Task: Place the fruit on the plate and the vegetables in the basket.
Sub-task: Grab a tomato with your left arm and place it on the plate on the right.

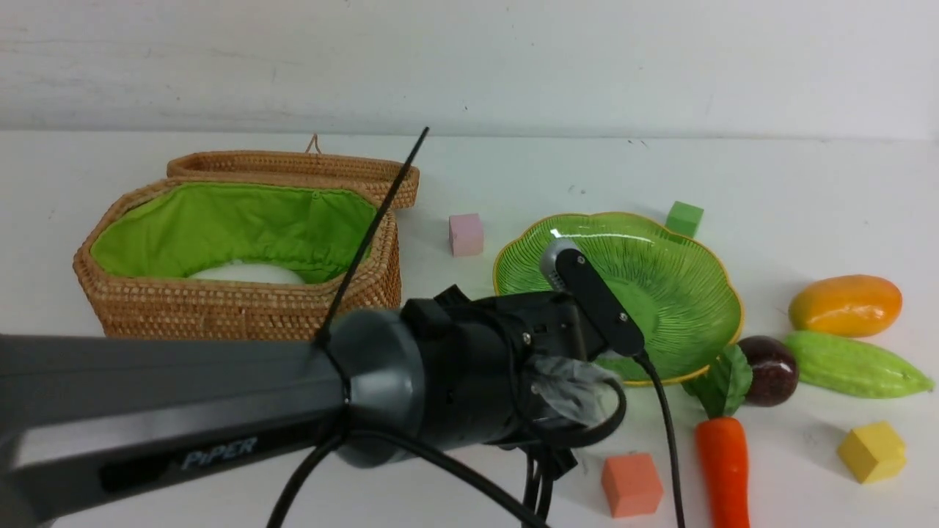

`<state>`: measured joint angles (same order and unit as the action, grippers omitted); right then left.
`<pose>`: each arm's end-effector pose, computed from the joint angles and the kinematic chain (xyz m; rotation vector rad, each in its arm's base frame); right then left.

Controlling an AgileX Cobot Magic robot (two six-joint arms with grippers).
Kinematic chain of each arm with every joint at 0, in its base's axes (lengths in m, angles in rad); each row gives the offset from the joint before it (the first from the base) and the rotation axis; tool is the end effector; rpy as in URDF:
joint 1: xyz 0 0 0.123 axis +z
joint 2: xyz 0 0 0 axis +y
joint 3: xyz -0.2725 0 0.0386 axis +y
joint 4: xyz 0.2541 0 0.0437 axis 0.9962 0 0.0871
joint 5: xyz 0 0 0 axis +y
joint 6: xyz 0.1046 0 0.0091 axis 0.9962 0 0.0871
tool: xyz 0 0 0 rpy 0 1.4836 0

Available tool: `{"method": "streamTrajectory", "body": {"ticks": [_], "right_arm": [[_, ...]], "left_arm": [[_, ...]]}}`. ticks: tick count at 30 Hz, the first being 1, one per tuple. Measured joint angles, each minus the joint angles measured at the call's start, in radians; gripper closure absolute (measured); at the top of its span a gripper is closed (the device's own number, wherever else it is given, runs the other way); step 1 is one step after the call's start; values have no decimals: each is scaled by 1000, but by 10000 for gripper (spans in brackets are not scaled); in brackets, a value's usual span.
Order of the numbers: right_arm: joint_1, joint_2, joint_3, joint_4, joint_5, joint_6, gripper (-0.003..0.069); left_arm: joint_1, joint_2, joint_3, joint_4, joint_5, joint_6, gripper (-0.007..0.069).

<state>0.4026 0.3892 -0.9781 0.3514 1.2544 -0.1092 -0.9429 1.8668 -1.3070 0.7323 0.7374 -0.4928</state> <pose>0.0175 0.0448 0.3869 -0.6199 2.0621 0.5931 0.2733 -0.2961 0.1924 1.0997 2.2333 0.2743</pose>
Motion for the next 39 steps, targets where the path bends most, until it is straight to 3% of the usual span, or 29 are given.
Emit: {"method": "streamTrajectory", "body": {"ticks": [5,10,17,22,33,36,39], "right_arm": [[0,0,0,-14,-1,0,636],[0,0,0,-55,-43,8,634],[0,0,0,-332,-176,182,631],[0,0,0,-414,-181,255,626],[0,0,0,-421,-159,266,622],[0,0,0,-421,-159,266,617],[0,0,0,-421,-159,266,615]], "left_arm": [[0,-34,0,-10,-12,3,261],[4,-53,-65,-3,-143,25,261],[37,48,-234,5,-389,25,261],[49,172,-335,7,-402,25,261],[71,306,-419,6,-399,25,261],[71,306,-419,6,-399,25,223],[71,303,-419,3,-381,25,98]]}}
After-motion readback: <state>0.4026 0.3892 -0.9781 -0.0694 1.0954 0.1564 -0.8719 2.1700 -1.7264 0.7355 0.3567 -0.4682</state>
